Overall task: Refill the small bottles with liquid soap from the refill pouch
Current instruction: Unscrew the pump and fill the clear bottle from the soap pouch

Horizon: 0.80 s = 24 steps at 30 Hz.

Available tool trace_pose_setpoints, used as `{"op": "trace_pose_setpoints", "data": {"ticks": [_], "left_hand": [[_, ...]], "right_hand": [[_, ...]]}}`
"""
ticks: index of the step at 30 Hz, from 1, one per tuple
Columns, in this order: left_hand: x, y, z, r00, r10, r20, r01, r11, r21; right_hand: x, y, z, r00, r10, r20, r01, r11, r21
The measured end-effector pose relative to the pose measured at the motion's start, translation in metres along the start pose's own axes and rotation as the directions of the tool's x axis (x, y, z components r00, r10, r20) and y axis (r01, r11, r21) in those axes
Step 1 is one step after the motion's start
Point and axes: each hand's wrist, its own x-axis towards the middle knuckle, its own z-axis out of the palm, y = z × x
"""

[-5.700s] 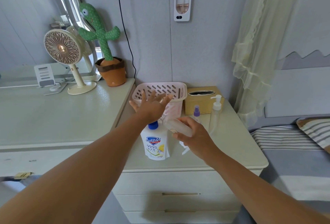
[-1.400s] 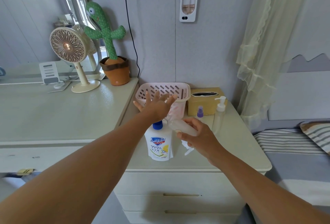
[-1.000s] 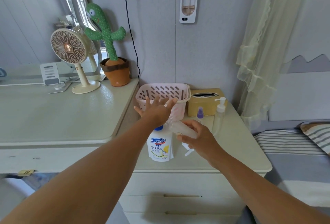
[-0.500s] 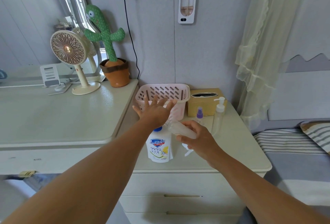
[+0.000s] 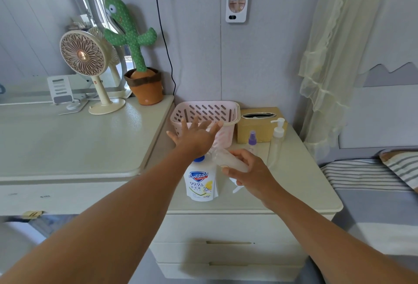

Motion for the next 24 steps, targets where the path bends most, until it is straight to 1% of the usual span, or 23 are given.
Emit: {"op": "trace_pose_setpoints", "data": {"ticks": [5,10,13,17,24], "left_hand": [[0.001,0.002,-0.004,1.0,0.007,0.016,-0.007,1.0,-0.018],[0.003,0.005,-0.011,1.0,0.028,0.011,-0.028,1.0,-0.001],[0.007,0.001,-0.004,0.999,0.034,0.01,-0.034,0.999,-0.03],[0.001,0.004,0.002,1.0,0.007,0.005,-0.007,1.0,-0.007],[0.007,0.007,-0.007,1.0,0.024,0.005,-0.024,0.999,-0.045]], "right_hand": [[-0.001,-0.003,-0.001,1.0,0.02,-0.001,-0.02,1.0,0.022],[0.0,-0.007,-0.003,1.0,0.018,0.003,-0.018,0.998,0.053],[0.001,-0.006,-0.002,1.0,0.006,-0.001,-0.006,0.999,0.044],[0.0,0.0,0.0,1.0,0.003,-0.018,-0.003,1.0,0.011],[0.0,-0.006,-0.004,0.999,0.025,-0.023,-0.024,0.999,0.021]]}}
